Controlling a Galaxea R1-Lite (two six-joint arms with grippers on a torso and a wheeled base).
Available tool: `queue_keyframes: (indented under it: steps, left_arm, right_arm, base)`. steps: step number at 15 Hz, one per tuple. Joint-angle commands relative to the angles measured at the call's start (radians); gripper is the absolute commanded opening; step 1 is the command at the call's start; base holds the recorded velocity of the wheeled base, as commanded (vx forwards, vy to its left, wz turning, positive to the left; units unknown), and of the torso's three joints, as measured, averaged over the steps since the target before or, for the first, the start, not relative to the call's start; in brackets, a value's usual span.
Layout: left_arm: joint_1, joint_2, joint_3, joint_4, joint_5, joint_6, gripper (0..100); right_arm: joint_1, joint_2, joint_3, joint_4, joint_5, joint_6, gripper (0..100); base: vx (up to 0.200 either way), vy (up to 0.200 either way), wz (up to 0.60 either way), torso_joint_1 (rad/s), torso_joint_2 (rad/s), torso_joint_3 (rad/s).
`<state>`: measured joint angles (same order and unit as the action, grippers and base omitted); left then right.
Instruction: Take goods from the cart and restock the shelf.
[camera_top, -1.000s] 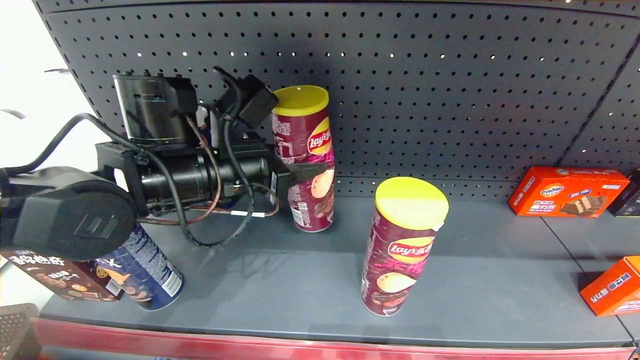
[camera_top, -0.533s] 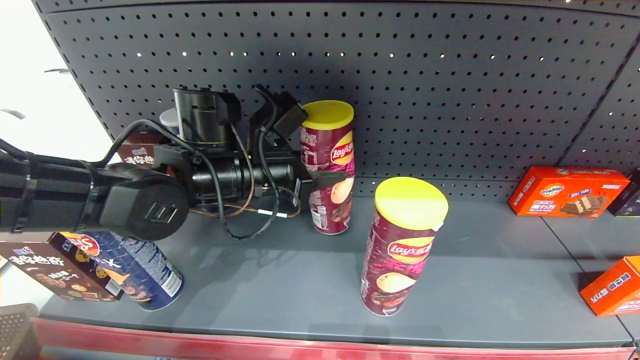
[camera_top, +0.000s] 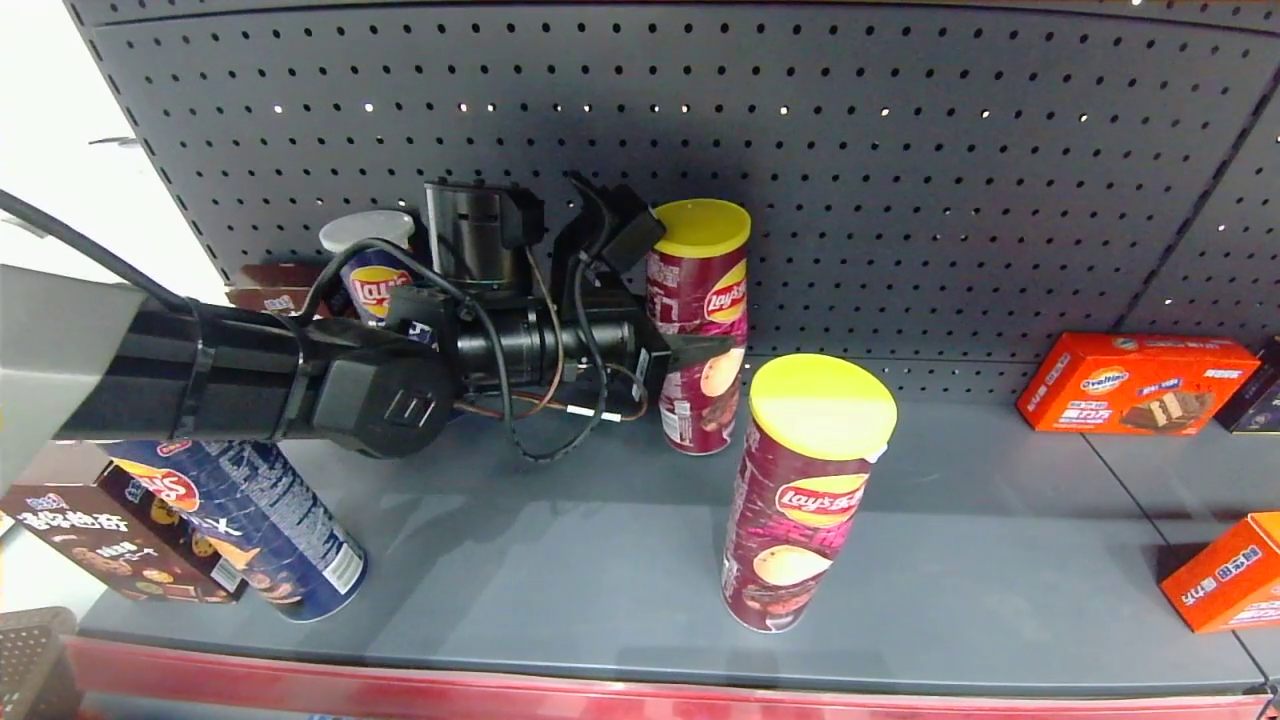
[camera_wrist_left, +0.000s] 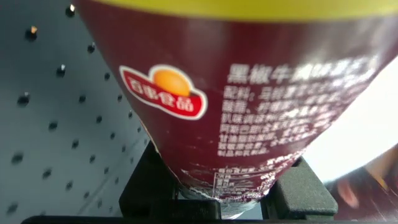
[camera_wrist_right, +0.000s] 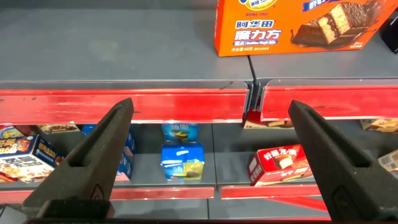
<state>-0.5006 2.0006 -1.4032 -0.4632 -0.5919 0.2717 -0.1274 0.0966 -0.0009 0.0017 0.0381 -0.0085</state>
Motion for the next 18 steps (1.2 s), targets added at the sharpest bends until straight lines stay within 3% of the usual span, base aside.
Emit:
queue_keyframes:
  steps: [1, 13, 15, 16, 18]
  left_arm:
    - [-0.01, 0.038, -0.033, 0.0, 0.0, 0.0, 0]
    - [-0.026, 0.112, -0.068, -0.009, 0.0, 0.021, 0]
    - [-0.026, 0.119, -0.066, -0.009, 0.001, 0.043, 0]
    - [-0.026, 0.119, -0.063, -0.009, 0.001, 0.057, 100]
    - [-0.024, 0.118, -0.057, -0.012, 0.003, 0.063, 100]
  right_arm:
    - [0.0, 0.002, 0.001, 0.0, 0.0, -0.001, 100]
    - [0.0, 0.003, 0.001, 0.0, 0.0, -0.001, 100]
    - [0.0, 0.003, -0.001, 0.0, 0.0, -0.001, 100]
    - [0.0, 0.003, -0.001, 0.0, 0.0, -0.001, 100]
    - [0.0, 0.002, 0.001, 0.0, 0.0, 0.001, 100]
  base:
    - [0.0, 0.0, 0.0, 0.0, 0.0, 0.0]
    - [0.0, 0.0, 0.0, 0.0, 0.0, 0.0]
    - [0.0, 0.0, 0.0, 0.0, 0.0, 0.0]
    - [0.0, 0.0, 0.0, 0.0, 0.0, 0.0]
    - [0.0, 0.0, 0.0, 0.0, 0.0, 0.0]
